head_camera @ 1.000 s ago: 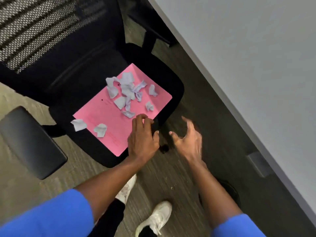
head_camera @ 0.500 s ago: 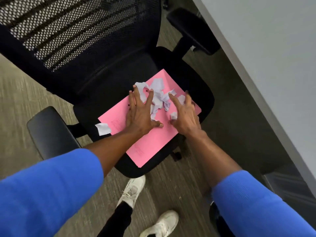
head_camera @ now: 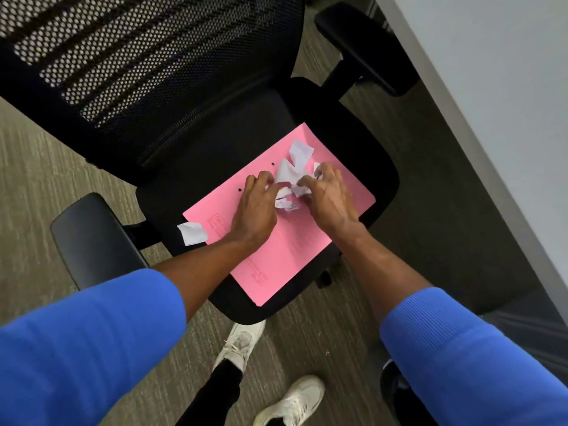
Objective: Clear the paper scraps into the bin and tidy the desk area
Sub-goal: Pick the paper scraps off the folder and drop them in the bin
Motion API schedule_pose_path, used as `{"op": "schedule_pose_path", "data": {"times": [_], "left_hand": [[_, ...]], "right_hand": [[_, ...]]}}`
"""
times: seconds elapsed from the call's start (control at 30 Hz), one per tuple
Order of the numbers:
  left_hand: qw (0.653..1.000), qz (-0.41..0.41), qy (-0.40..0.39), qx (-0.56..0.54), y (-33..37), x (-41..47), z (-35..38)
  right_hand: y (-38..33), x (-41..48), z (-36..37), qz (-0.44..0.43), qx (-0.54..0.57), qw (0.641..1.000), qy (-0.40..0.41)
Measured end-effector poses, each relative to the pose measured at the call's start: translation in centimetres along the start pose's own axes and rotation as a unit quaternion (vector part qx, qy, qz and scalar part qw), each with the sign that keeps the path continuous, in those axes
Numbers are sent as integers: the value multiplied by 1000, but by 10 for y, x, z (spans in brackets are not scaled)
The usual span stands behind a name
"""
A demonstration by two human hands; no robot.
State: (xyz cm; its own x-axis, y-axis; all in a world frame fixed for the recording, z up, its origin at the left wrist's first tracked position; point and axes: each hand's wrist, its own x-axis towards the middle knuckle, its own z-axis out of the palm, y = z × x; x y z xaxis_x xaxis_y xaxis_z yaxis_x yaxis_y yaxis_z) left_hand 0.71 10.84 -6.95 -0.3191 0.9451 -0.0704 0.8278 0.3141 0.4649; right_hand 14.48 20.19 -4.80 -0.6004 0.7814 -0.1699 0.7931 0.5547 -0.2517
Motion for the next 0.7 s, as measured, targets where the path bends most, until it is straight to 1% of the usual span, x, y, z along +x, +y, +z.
{"op": "schedule_pose_path", "data": {"times": [0.23,0.37,0.43,0.5,0.57,0.7], "left_hand": [[997,-54,52,-8,9,-2,-8],[992,-94,77,-27,3,-10,-15],[989,-105,91,-42,4,-19,-19],[987,-108,101,-56,9,-30,-22],[987,-104,105,-68,14,-41,-24],[988,-74,95,-100,37,-66,-19]], "right_hand": [[11,-21,3,55,94,990,86],[14,-32,4,83,154,976,128],[17,-42,2,101,183,964,167],[20,-56,-1,127,205,950,198],[24,-71,-2,147,222,941,210],[34,-108,-2,180,251,920,243]]}}
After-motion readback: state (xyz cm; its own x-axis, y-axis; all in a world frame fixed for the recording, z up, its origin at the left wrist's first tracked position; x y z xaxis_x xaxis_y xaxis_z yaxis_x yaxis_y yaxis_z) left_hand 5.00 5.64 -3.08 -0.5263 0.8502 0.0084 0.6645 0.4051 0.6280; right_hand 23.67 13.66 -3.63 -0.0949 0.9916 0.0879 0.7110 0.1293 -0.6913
